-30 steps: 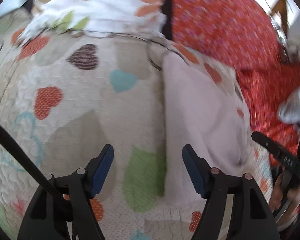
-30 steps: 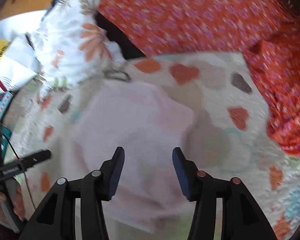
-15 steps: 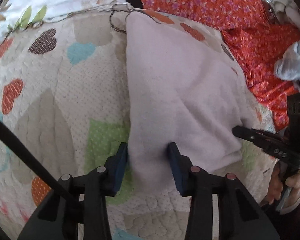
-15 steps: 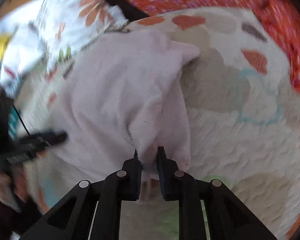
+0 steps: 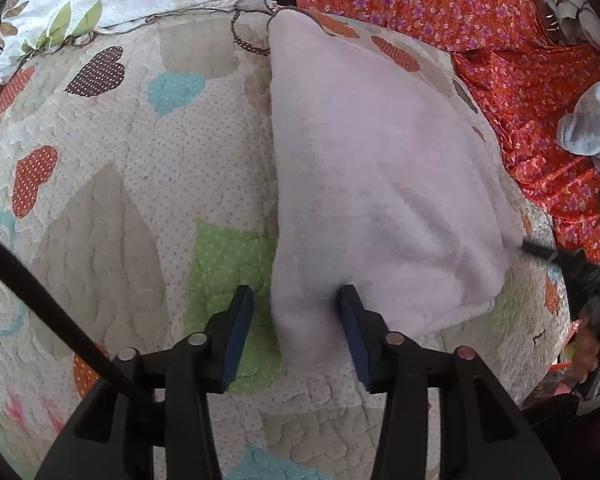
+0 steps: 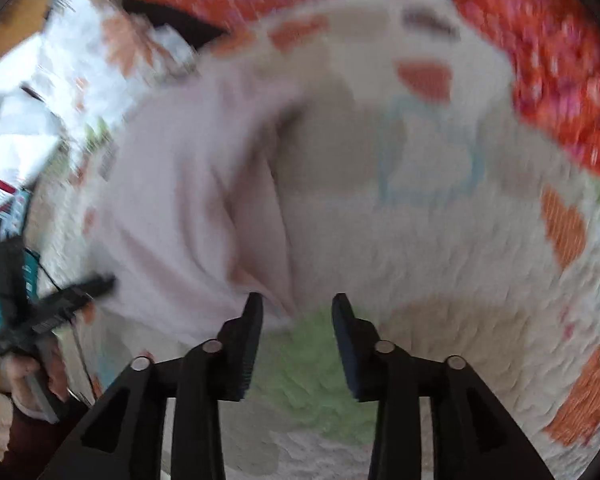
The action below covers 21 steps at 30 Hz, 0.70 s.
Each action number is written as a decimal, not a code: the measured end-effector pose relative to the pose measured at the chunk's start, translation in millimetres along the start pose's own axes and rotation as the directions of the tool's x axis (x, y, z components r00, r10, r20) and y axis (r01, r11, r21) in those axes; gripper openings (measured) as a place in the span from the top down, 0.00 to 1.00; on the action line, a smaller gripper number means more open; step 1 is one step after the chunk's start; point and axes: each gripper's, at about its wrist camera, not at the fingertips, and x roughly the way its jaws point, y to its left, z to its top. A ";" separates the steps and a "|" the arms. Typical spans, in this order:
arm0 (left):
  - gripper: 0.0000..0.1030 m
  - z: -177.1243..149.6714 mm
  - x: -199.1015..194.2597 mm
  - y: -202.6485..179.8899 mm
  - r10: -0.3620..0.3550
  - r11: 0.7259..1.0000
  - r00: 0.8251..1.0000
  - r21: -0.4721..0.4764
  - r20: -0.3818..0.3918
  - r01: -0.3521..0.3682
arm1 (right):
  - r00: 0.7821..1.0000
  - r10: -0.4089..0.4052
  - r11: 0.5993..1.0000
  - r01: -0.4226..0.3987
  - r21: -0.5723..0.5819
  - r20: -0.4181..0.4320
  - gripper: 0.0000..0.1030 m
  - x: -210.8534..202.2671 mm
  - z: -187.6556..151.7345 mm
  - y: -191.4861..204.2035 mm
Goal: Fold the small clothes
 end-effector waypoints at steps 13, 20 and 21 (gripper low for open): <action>0.47 -0.8 -19.4 -4.5 0.014 1.000 0.998 0.014 0.053 -0.015 | 0.967 -0.244 0.960 0.252 -0.125 0.078 0.71 82.8 70.2 66.6; 0.41 2.3 -35.4 1.0 0.039 0.999 0.994 0.015 0.103 -0.041 | 0.929 -0.313 0.946 0.323 -0.021 0.199 0.51 46.9 75.5 48.5; 0.41 1.5 -37.1 2.2 0.050 0.999 0.993 0.013 0.109 -0.052 | 0.932 -0.290 0.955 0.298 -0.003 0.218 0.56 40.0 74.6 46.2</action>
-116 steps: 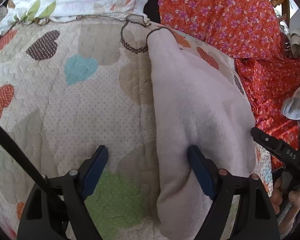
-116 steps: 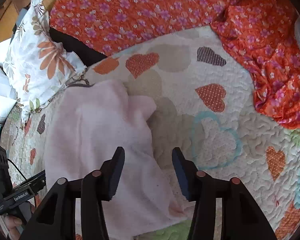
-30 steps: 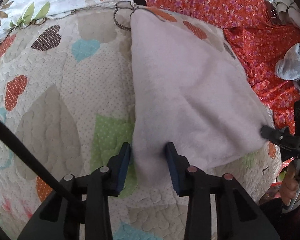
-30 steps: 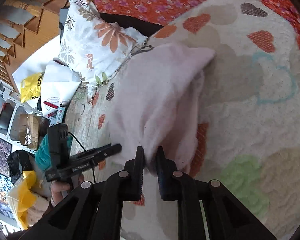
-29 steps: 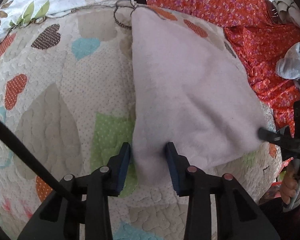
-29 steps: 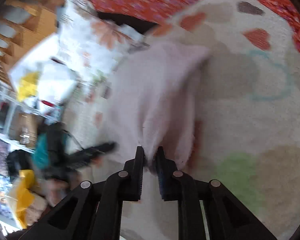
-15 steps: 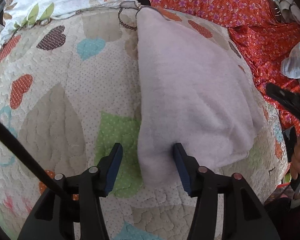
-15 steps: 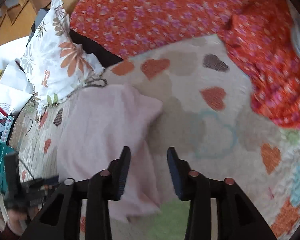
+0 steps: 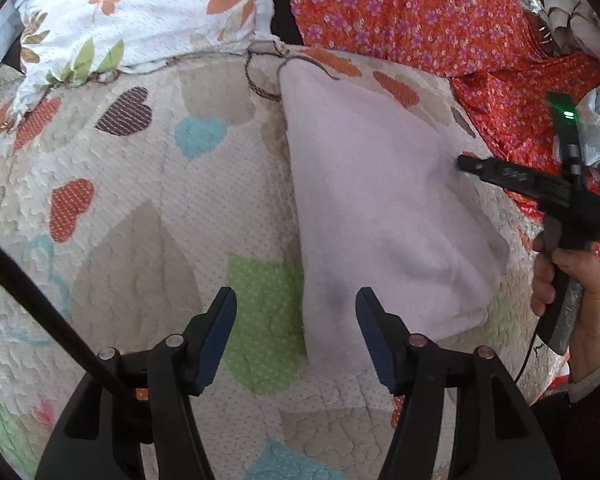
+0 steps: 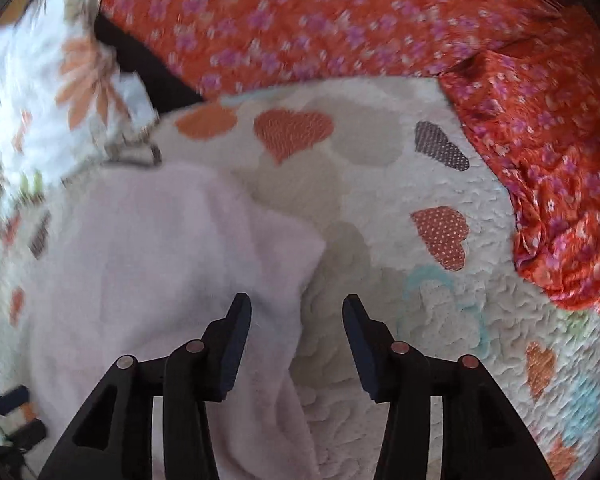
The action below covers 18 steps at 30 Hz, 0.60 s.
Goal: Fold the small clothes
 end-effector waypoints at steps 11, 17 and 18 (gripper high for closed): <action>0.39 -5.9 -12.3 -7.2 0.205 0.976 0.974 0.055 0.096 -0.211 | 0.996 0.085 0.991 -0.085 -0.105 0.002 0.71 15.5 -8.6 46.2; 0.37 -3.6 -17.1 -4.8 0.231 0.970 0.966 0.049 0.119 -0.238 | 0.998 0.058 0.987 -0.055 -0.149 0.019 0.69 -2.9 -9.7 52.8; 0.37 -3.2 -17.0 -4.6 0.234 0.969 0.965 0.048 0.118 -0.241 | 0.997 0.071 0.988 -0.065 -0.138 0.037 0.69 -10.5 -9.4 51.7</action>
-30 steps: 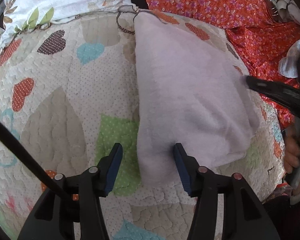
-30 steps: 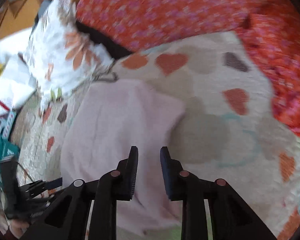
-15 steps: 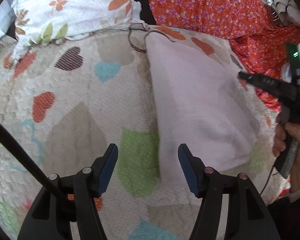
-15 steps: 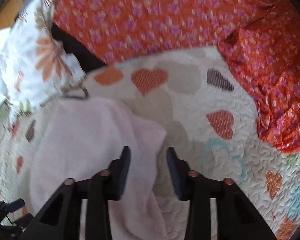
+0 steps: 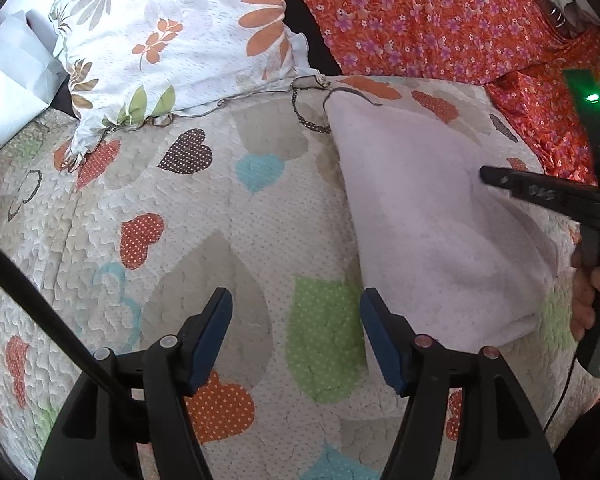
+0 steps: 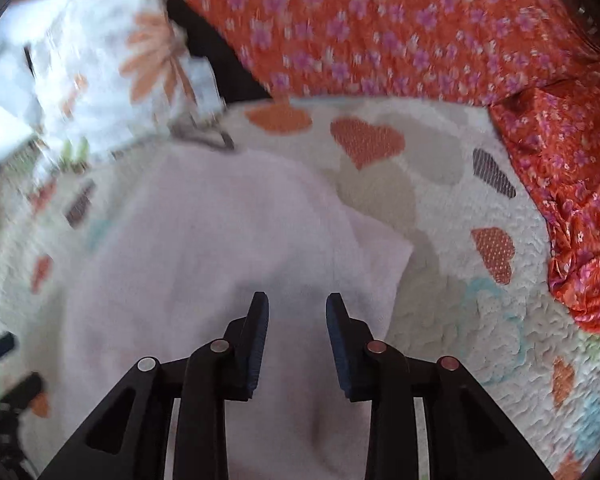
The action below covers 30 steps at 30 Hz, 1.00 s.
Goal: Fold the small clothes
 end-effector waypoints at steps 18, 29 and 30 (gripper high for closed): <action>0.36 -2.6 2.5 1.5 0.049 0.999 0.999 0.002 -0.014 -0.049 | 0.979 0.104 0.974 -0.136 -0.183 -0.173 0.68 1.2 -84.5 48.5; 0.33 1.9 16.5 14.0 -0.097 0.986 0.994 -0.139 -0.053 0.089 | 0.940 0.219 0.953 -0.264 -0.149 -0.261 0.54 -49.1 -99.9 11.4; 0.29 2.9 17.8 13.8 -0.119 0.983 0.992 -0.149 -0.050 0.110 | 0.950 0.210 0.961 -0.244 -0.129 -0.229 0.52 -55.4 -92.9 0.5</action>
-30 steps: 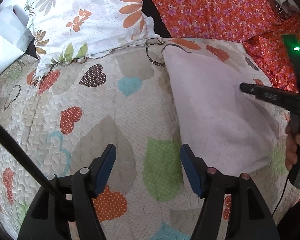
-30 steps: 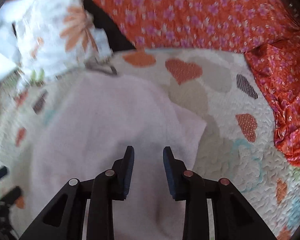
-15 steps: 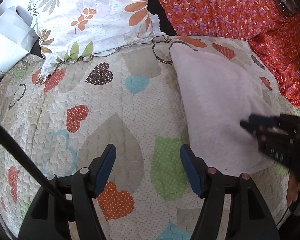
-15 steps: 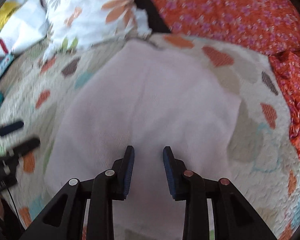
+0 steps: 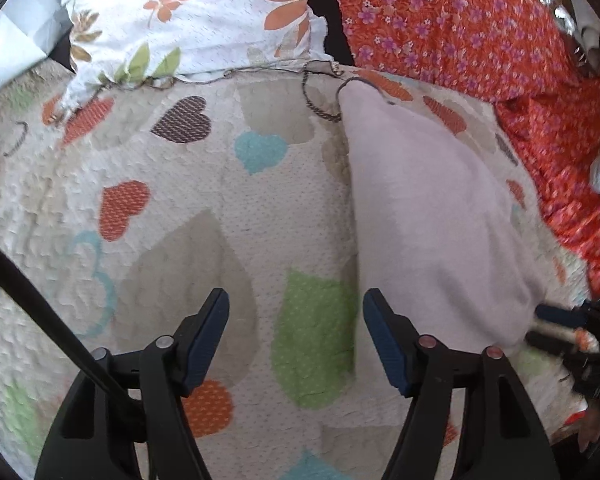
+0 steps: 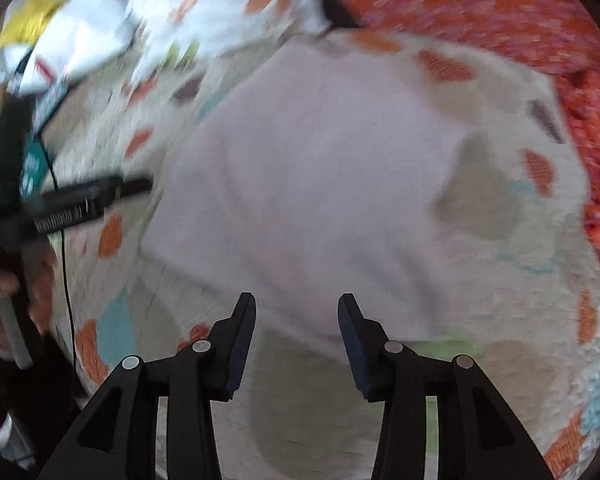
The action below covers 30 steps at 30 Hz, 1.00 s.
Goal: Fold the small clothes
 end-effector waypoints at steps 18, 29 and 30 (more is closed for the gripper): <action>0.64 11.0 59.1 -37.9 -0.285 0.958 0.954 -0.060 -0.094 0.280 | 0.959 0.249 0.883 -0.283 0.375 0.137 0.34 63.6 29.0 -80.2; 0.74 -18.0 17.4 -23.3 -0.300 0.952 0.941 -0.106 -0.157 0.286 | 0.920 0.392 0.890 -0.380 0.253 0.006 0.67 61.6 22.0 -32.3; 0.70 -24.5 15.8 -19.4 -0.297 0.954 0.940 -0.102 -0.166 0.284 | 0.926 0.377 0.901 -0.362 0.239 -0.014 0.61 61.9 17.2 -29.8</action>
